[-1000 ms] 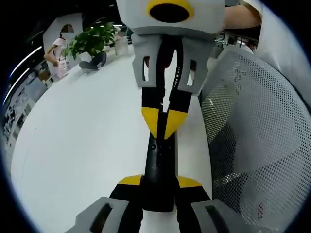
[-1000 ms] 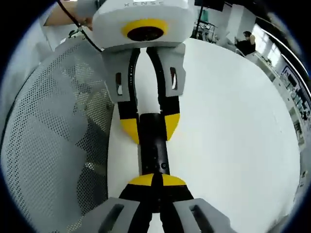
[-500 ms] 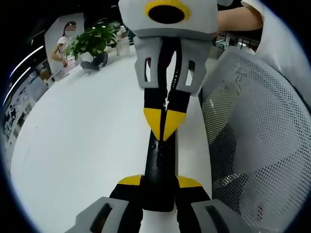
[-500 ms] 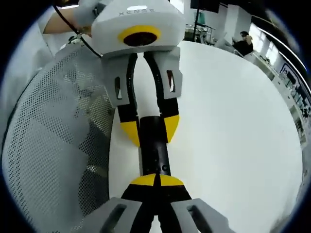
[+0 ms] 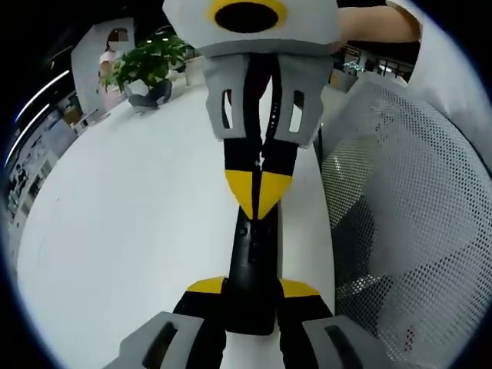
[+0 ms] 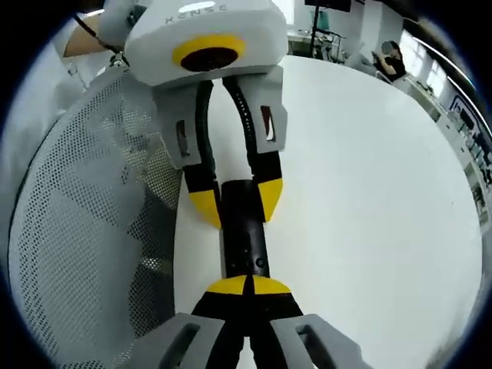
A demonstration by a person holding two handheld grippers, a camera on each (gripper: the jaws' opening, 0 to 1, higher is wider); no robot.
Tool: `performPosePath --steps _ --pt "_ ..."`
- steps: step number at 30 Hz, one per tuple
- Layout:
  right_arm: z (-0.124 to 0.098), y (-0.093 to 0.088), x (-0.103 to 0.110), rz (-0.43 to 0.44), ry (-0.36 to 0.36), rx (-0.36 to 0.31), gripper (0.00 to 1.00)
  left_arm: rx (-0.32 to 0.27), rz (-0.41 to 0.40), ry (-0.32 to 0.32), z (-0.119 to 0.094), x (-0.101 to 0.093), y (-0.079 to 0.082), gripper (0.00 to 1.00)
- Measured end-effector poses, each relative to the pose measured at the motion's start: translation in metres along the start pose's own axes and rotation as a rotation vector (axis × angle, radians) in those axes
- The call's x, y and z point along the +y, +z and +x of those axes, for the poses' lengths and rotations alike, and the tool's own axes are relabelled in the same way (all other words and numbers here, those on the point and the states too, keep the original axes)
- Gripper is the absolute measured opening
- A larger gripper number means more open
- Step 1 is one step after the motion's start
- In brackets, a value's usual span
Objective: Press the specified remote control buttons in sequence, fully releasing each button before pressing the next.
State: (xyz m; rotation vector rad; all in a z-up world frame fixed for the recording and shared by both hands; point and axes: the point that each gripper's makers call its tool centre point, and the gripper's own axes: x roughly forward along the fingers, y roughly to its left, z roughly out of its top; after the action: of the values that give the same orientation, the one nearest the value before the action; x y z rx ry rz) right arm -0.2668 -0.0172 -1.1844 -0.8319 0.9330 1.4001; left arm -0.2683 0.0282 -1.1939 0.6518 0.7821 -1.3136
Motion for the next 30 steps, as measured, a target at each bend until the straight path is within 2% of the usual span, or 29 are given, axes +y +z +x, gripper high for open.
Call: performPosePath --steps 2,5,7,11,12,16,21,25,30 --pt "-0.002 -0.005 0.0 0.009 -0.006 0.0 0.0 0.0 -0.004 0.004 0.0 0.0 0.0 0.23" --pt "0.0 -0.003 0.001 0.014 -0.028 -0.013 0.0 -0.003 -0.009 0.007 0.0 0.0 0.0 0.23" --pt "0.001 -0.003 0.0 -0.028 -0.049 0.022 0.0 0.001 -0.006 0.007 0.0 0.0 0.0 0.23" --pt "0.002 -0.002 0.001 -0.027 -0.074 0.046 0.0 0.014 0.005 0.003 0.0 -0.001 0.001 0.23" --pt "0.001 -0.003 0.001 -0.044 -0.074 0.039 0.0 0.017 0.008 0.001 0.0 -0.001 0.001 0.23" --pt "0.0 -0.003 0.0 -0.02 -0.064 -0.005 0.0 0.021 0.01 -0.001 0.0 -0.001 0.0 0.23" --pt "-0.002 -0.004 0.0 -0.034 -0.038 -0.024 0.0 0.017 0.003 -0.001 0.0 -0.001 0.001 0.23" --pt "-0.004 -0.007 0.0 0.01 -0.009 -0.037 0.0 0.024 -0.01 0.006 0.001 0.0 0.001 0.23" --pt "-0.007 -0.013 0.002 0.036 -0.02 -0.051 0.0 0.011 -0.013 0.008 0.0 0.0 0.0 0.23"
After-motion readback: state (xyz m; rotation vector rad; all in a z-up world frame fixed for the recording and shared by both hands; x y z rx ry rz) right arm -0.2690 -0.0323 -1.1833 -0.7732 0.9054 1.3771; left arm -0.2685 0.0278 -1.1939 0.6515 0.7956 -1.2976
